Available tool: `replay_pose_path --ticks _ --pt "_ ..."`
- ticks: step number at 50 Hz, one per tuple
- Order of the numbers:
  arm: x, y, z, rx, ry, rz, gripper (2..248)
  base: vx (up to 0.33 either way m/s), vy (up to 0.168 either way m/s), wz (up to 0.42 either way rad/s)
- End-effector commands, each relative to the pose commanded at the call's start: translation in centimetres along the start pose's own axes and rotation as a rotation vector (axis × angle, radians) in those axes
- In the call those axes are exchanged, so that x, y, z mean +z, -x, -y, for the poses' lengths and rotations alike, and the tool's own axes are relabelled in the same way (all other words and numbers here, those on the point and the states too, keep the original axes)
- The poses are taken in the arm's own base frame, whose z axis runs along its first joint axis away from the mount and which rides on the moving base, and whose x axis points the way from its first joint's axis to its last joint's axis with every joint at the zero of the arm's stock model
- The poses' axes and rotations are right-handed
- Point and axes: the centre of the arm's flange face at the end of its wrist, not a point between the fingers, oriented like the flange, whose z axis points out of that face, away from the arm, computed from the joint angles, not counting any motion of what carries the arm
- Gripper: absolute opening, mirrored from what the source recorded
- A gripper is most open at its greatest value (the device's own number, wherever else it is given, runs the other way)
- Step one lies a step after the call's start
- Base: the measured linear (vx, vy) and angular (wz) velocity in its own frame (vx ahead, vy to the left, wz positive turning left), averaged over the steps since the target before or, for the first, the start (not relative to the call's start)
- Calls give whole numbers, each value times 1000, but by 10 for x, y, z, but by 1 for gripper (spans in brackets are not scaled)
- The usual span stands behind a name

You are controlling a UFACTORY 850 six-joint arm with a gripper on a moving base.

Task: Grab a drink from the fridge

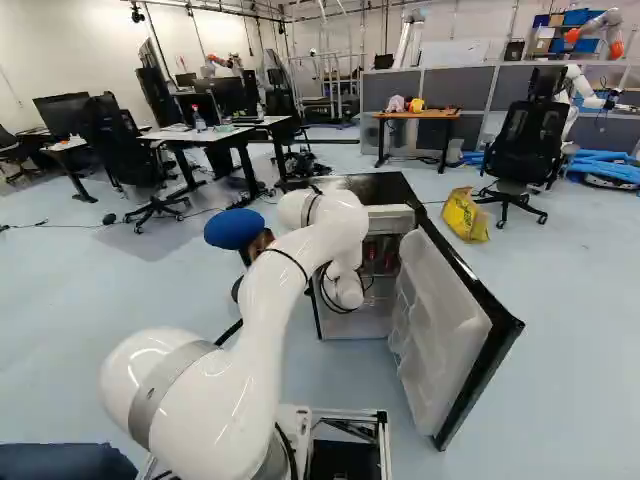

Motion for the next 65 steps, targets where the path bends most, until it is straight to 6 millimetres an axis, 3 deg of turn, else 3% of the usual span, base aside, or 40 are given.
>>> replay_pose_path --ticks 6,7,12,13,42,65 --pt "1 0 0 -1 0 -1 134 0 0 0" --pt "1 0 0 -1 0 -1 117 0 0 0" --pt "1 0 0 -1 0 -1 117 0 0 0" --pt "1 0 0 -1 0 -1 94 0 0 0" --pt "-7 -2 1 6 2 12 93 0 0 0" --pt "-41 -35 5 26 10 51 93 0 0 0"
